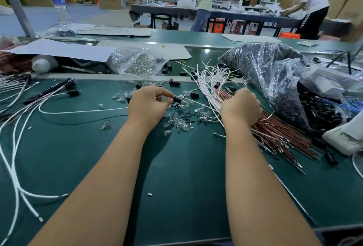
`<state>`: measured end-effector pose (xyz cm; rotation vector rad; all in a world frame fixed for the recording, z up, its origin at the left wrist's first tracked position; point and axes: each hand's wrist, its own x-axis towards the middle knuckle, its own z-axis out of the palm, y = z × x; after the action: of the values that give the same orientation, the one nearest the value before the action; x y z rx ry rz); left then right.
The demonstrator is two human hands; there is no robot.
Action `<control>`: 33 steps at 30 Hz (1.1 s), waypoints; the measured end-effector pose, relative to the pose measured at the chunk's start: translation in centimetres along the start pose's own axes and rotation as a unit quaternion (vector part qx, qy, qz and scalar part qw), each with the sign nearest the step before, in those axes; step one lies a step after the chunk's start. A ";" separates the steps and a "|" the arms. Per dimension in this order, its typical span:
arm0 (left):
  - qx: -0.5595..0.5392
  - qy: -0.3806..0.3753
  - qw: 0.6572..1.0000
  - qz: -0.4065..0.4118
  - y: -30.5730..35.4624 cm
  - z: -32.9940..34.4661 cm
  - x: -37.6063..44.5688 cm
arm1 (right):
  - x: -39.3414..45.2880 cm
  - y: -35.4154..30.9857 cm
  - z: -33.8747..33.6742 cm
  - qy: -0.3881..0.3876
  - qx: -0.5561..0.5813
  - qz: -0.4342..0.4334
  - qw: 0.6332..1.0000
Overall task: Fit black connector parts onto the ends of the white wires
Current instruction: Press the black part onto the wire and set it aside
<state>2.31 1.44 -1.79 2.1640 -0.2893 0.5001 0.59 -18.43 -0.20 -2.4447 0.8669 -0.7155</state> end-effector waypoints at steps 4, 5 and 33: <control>0.000 0.005 1.000 0.004 -0.1 0.0 0.0 | 0.2 0.0 -0.3 0.021 0.093 0.032 0.995; 0.000 0.010 1.000 0.002 -0.1 0.0 0.0 | 0.3 -0.1 -0.4 0.034 0.117 0.035 0.992; -0.250 0.023 0.958 -0.141 -0.1 -1.6 0.9 | -4.1 -5.1 1.0 -0.086 0.351 -0.186 0.914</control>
<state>2.72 2.74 -0.63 1.6614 -0.0647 0.2742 0.72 -11.90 0.56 -1.9671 0.0299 -0.7580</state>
